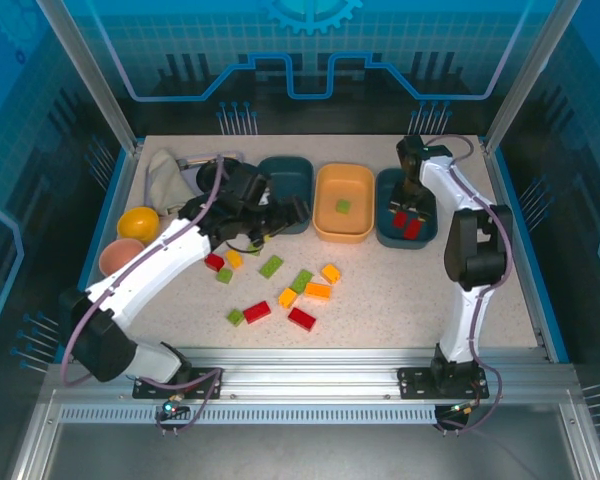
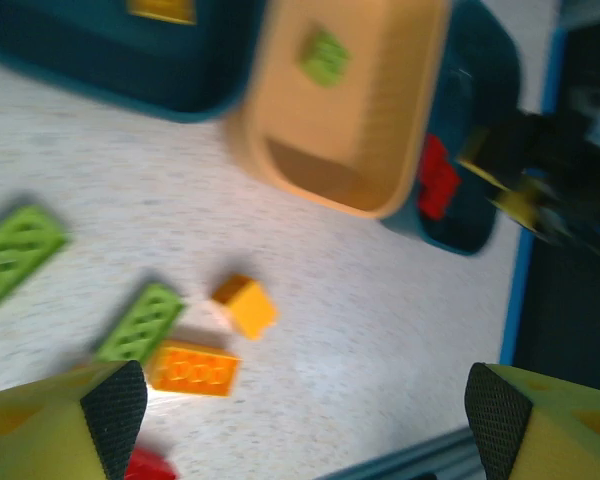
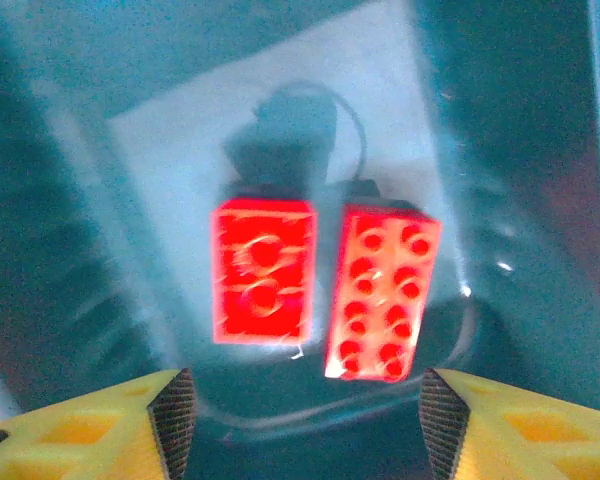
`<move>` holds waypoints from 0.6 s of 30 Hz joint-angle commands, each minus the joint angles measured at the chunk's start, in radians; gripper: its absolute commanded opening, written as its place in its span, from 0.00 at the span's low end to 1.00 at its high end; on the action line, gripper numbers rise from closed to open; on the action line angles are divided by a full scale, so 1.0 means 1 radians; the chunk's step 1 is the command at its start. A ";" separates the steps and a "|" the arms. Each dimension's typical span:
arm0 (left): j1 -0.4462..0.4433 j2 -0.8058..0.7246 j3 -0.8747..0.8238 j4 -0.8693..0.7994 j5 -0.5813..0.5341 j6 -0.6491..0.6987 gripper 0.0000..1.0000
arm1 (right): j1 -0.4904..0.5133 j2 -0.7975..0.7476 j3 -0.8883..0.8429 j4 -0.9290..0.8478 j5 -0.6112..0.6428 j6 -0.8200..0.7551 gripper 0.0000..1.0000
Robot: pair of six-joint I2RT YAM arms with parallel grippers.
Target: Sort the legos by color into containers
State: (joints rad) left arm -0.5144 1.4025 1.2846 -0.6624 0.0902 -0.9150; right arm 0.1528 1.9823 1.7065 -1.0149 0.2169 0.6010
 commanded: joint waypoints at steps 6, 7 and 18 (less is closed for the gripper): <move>0.219 0.061 -0.147 -0.159 -0.019 0.000 0.79 | 0.421 -0.442 -0.346 0.444 -0.243 -0.148 0.71; 0.221 0.076 -0.149 -0.149 -0.029 0.003 0.79 | 0.451 -0.475 -0.395 0.507 -0.295 -0.136 0.72; 0.268 0.261 -0.108 -0.177 -0.158 0.022 0.71 | 0.629 -0.527 -0.620 0.770 -0.484 -0.008 0.85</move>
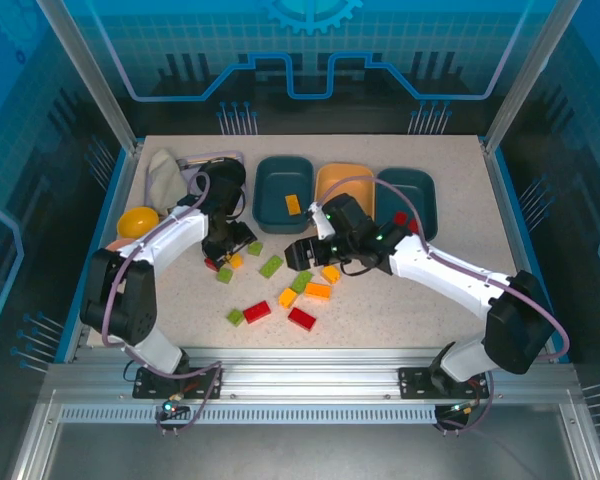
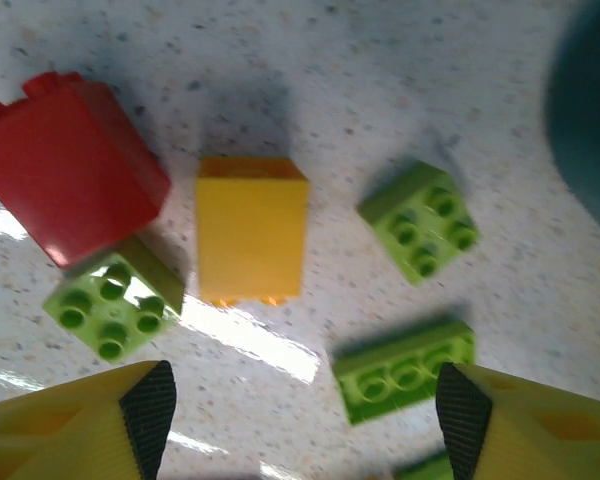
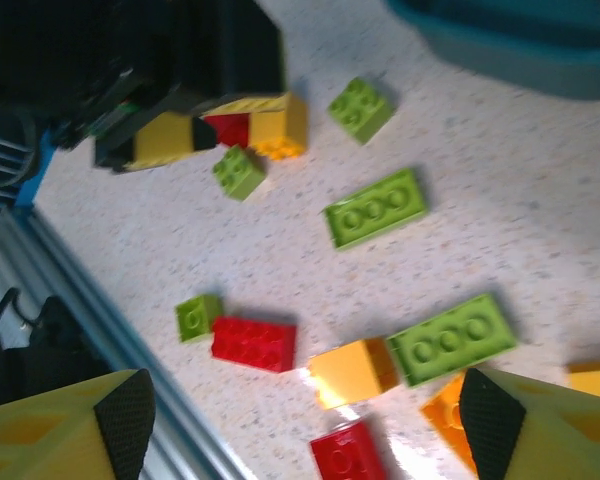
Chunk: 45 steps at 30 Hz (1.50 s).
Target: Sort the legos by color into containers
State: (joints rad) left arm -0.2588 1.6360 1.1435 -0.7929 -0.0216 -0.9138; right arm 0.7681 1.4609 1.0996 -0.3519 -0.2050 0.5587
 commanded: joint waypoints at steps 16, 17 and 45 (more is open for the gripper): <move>0.015 0.181 0.084 -0.021 -0.071 0.045 0.53 | -0.005 0.032 0.001 0.071 -0.077 0.040 0.86; 0.015 0.183 0.087 -0.023 -0.075 0.046 0.53 | -0.006 0.032 0.000 0.068 -0.075 0.040 0.86; -0.086 0.304 0.667 -0.214 -0.081 0.259 0.27 | -0.196 -0.077 0.040 0.153 0.095 0.217 0.86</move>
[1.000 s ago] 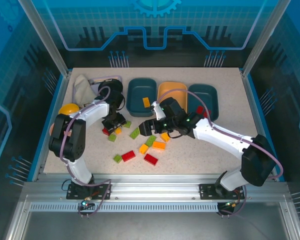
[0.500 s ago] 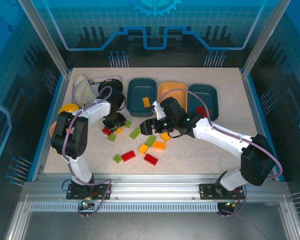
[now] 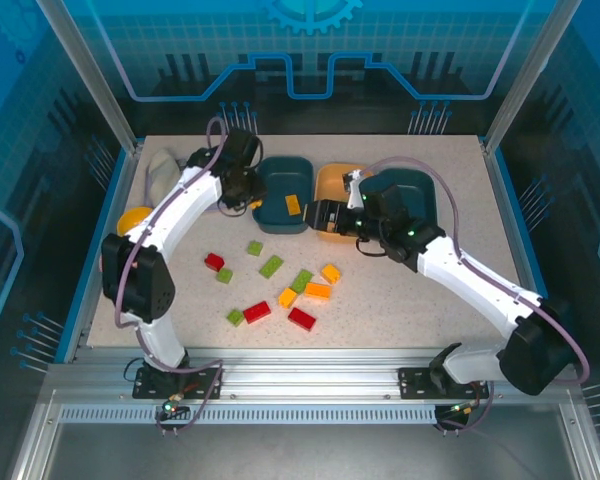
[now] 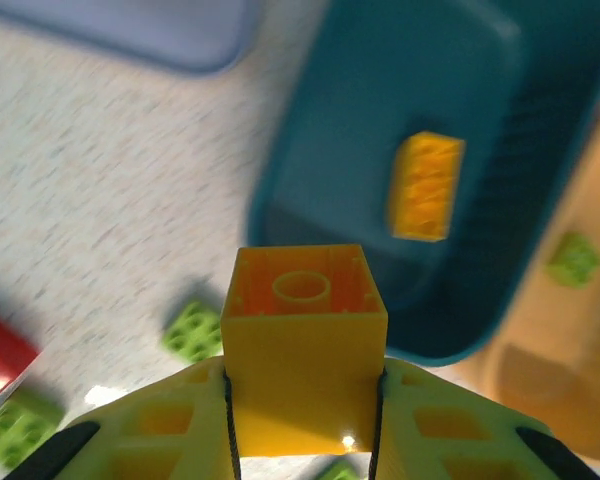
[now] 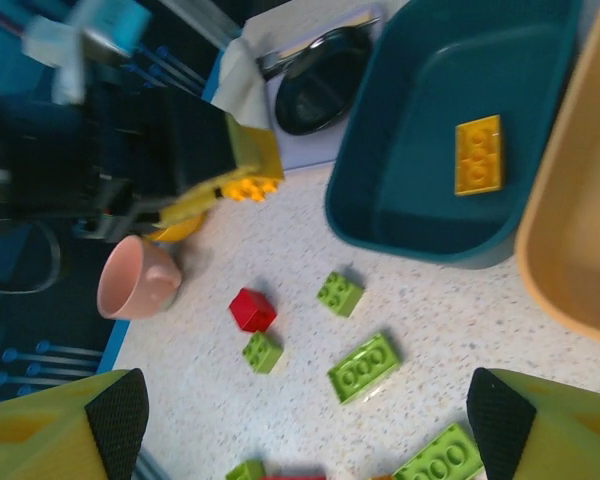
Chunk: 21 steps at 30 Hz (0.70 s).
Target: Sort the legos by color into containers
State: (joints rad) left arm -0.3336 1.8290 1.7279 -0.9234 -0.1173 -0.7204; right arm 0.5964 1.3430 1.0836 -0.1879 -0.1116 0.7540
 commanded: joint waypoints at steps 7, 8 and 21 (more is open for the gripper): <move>-0.024 0.377 0.320 -0.141 0.018 0.111 0.27 | -0.073 0.134 0.158 -0.122 -0.040 0.008 0.85; -0.024 0.406 0.335 -0.143 0.024 0.114 0.28 | -0.078 0.137 0.159 -0.130 -0.042 0.007 0.85; -0.036 0.477 0.425 -0.156 0.071 0.125 0.60 | -0.066 0.130 0.096 -0.251 0.013 -0.032 0.83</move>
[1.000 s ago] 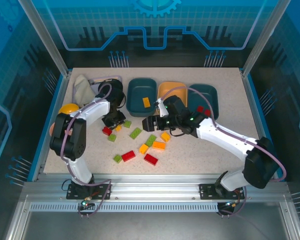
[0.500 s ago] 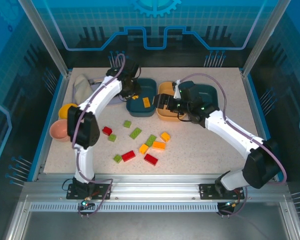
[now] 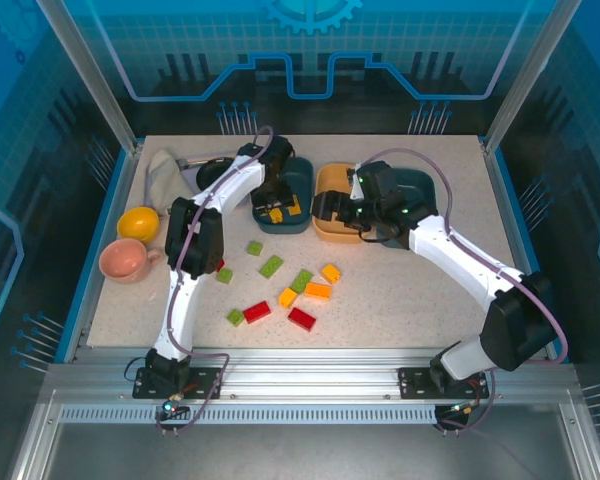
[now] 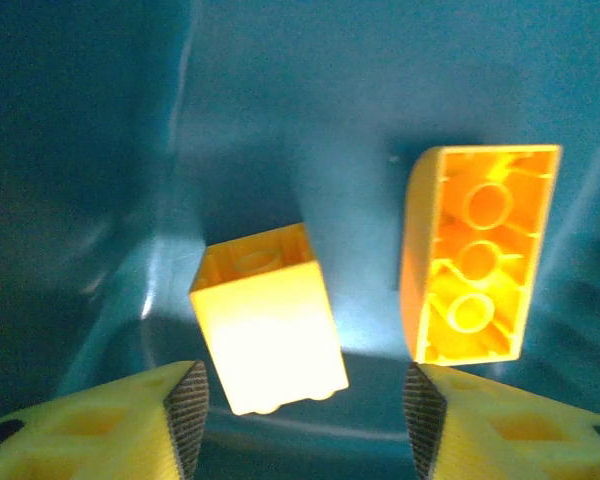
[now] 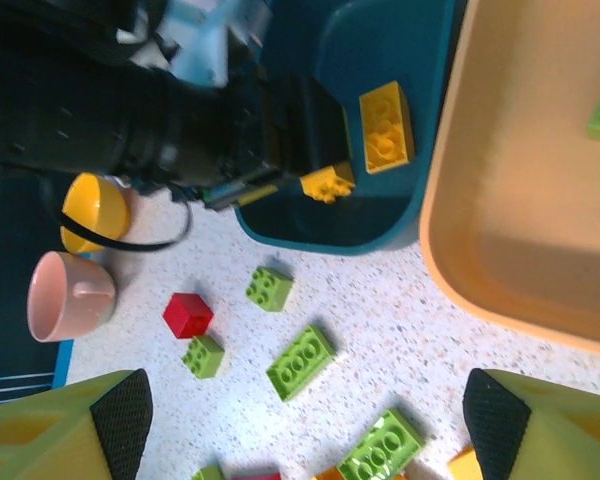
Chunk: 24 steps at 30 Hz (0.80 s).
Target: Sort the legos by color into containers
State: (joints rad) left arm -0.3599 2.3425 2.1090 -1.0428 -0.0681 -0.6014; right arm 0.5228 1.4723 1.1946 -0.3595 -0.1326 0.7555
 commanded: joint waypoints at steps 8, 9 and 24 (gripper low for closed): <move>-0.010 -0.346 -0.123 0.012 -0.009 -0.067 0.70 | 0.185 0.078 0.023 -0.247 0.205 0.016 0.73; -0.011 -0.417 -0.193 0.040 -0.014 -0.082 0.71 | 0.211 0.102 0.035 -0.264 0.219 0.050 0.71; -0.023 -1.380 -1.112 0.199 0.072 -0.249 0.81 | 0.376 0.468 0.309 -0.522 0.388 0.448 0.64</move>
State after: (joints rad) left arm -0.3771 1.0706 1.0416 -0.8394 -0.0231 -0.8104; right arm 0.8959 1.8965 1.4662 -0.8055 0.2005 1.1007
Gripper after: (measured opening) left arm 0.810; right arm 0.640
